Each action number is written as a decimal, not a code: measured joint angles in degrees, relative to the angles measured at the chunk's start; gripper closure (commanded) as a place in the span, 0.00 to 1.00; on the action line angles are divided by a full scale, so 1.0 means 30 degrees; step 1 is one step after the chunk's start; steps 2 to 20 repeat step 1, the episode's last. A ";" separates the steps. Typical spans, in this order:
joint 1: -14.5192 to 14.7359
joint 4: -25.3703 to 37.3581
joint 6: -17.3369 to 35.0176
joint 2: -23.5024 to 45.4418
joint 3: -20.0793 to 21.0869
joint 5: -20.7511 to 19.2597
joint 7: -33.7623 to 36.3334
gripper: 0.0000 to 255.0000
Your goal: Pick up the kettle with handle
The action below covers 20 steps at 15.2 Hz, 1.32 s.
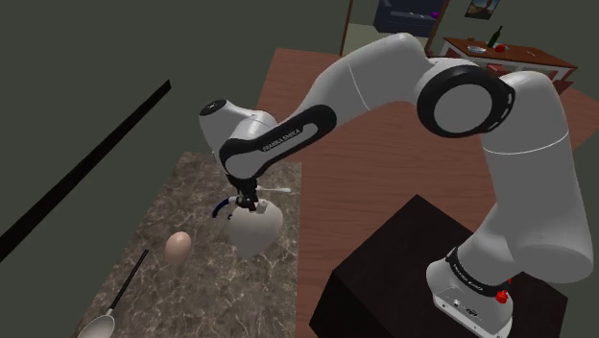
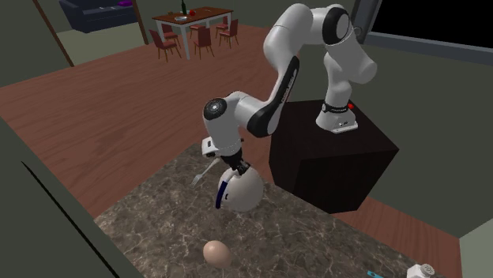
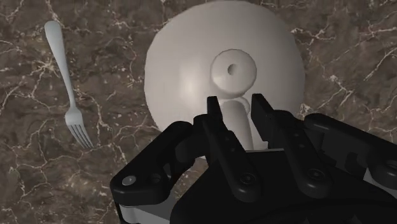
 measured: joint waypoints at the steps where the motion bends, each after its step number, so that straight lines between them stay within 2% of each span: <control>1: -0.0016 -0.0041 -0.0083 -0.0128 0.0022 0.0029 -0.0007 1.00; 20: -0.0016 -0.0041 -0.0083 -0.0128 0.0022 0.0029 -0.0007 1.00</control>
